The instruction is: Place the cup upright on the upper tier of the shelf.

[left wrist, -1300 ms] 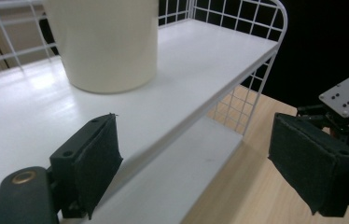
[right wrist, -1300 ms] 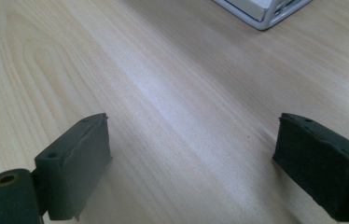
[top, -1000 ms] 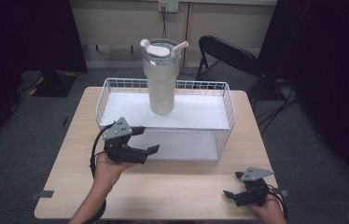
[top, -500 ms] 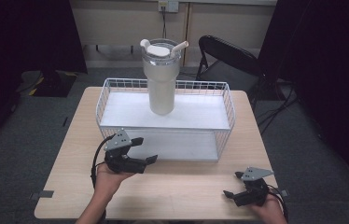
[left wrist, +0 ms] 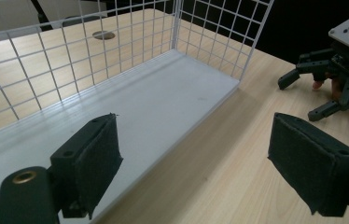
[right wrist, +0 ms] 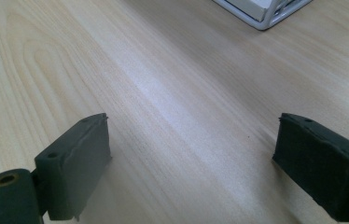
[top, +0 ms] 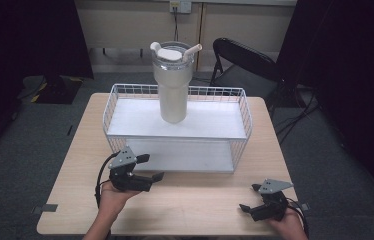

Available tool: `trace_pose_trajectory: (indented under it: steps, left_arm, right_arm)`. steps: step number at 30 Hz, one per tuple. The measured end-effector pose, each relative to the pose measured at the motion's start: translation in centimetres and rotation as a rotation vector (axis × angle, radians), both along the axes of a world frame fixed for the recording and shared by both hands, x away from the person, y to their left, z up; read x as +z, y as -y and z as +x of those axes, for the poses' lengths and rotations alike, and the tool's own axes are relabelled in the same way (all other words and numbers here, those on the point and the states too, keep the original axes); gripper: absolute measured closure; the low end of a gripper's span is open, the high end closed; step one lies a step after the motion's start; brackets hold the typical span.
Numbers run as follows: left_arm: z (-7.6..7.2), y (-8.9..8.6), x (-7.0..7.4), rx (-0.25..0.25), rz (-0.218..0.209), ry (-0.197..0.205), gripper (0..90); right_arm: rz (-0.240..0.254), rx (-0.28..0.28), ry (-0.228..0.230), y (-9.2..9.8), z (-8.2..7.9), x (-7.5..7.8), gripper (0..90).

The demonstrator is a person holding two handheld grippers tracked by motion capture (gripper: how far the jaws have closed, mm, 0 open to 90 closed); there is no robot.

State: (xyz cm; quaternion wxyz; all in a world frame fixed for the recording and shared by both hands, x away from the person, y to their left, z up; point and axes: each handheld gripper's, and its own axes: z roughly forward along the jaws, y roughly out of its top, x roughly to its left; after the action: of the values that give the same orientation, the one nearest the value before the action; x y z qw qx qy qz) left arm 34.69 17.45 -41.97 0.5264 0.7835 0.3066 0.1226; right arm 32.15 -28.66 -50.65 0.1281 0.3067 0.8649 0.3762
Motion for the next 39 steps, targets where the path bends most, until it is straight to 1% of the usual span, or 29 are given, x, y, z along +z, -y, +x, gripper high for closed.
trace_pose_trajectory:
  steps: [3,5,7,8,9,12,14,15,16,18,22,25,29,31,34,36,38,39]
  left_arm:
    - [0.0,-0.2,-0.6,-0.010,0.022,0.005,16.3]
    - [0.0,-0.3,-1.0,-0.008,0.019,-0.004,16.2]
    - [0.0,-0.4,-1.3,-0.005,0.024,-0.008,16.2]
    - [0.0,-0.5,-1.5,-0.002,0.035,-0.006,16.2]
    - [0.0,-0.6,-1.7,0.001,0.043,-0.013,16.2]
    - [0.0,-0.9,-2.3,0.006,0.049,-0.020,16.1]
    - [0.0,-1.1,-2.6,0.014,0.062,-0.027,16.1]
    - [0.0,-1.2,-2.8,0.016,0.059,-0.031,16.1]
    - [-0.1,-1.3,-2.9,0.019,0.063,-0.037,16.1]
    - [-0.1,-1.4,-3.2,0.015,0.070,-0.035,16.2]
    - [0.0,-1.7,-3.7,0.023,0.083,-0.051,16.3]
    - [-0.2,-1.9,-4.2,0.026,0.079,-0.059,16.8]
    - [-0.2,-2.2,-4.7,0.041,0.111,-0.062,16.9]
    - [-0.2,-2.4,-5.0,0.045,0.112,-0.071,16.9]
    - [-0.3,-2.6,-5.2,0.056,0.135,-0.070,17.0]
    - [-0.3,-2.7,-5.3,0.057,0.164,-0.068,17.0]
    - [-0.4,-2.8,-5.5,0.057,0.176,-0.077,16.9]
    - [-0.5,-2.9,-5.7,0.060,0.194,-0.081,16.9]
  right_arm:
    - [0.000,0.000,0.000,0.0,0.0,0.0,9.8]
    - [0.000,0.000,0.000,0.0,0.0,0.0,9.7]
    - [0.000,0.000,0.000,0.0,0.0,0.0,9.7]
    - [0.000,0.000,0.000,0.0,0.0,0.0,9.7]
    - [0.000,0.000,0.000,0.0,0.0,0.0,9.7]
    - [0.000,0.000,0.000,0.0,0.0,0.0,9.7]
    - [0.000,0.000,0.000,0.0,0.0,0.0,9.8]
    - [0.000,0.000,0.000,0.0,0.0,0.0,9.7]
    - [0.000,0.000,0.000,0.0,0.0,0.0,9.7]
    - [0.000,0.000,0.000,0.0,0.0,0.0,9.7]
    - [0.000,0.000,0.000,0.0,0.0,0.0,9.7]
    - [0.000,0.000,0.000,0.0,0.0,0.0,9.7]
    - [0.000,0.000,0.000,0.0,0.0,0.0,9.8]
    - [0.000,0.000,0.000,0.0,0.0,0.0,9.8]
    - [0.000,0.000,0.000,0.0,0.0,0.0,9.8]
    - [0.000,0.000,0.000,0.0,0.0,0.0,9.7]
    - [0.000,0.000,0.000,0.0,0.0,0.0,9.7]
    - [0.000,0.000,0.000,0.0,0.0,0.0,9.7]
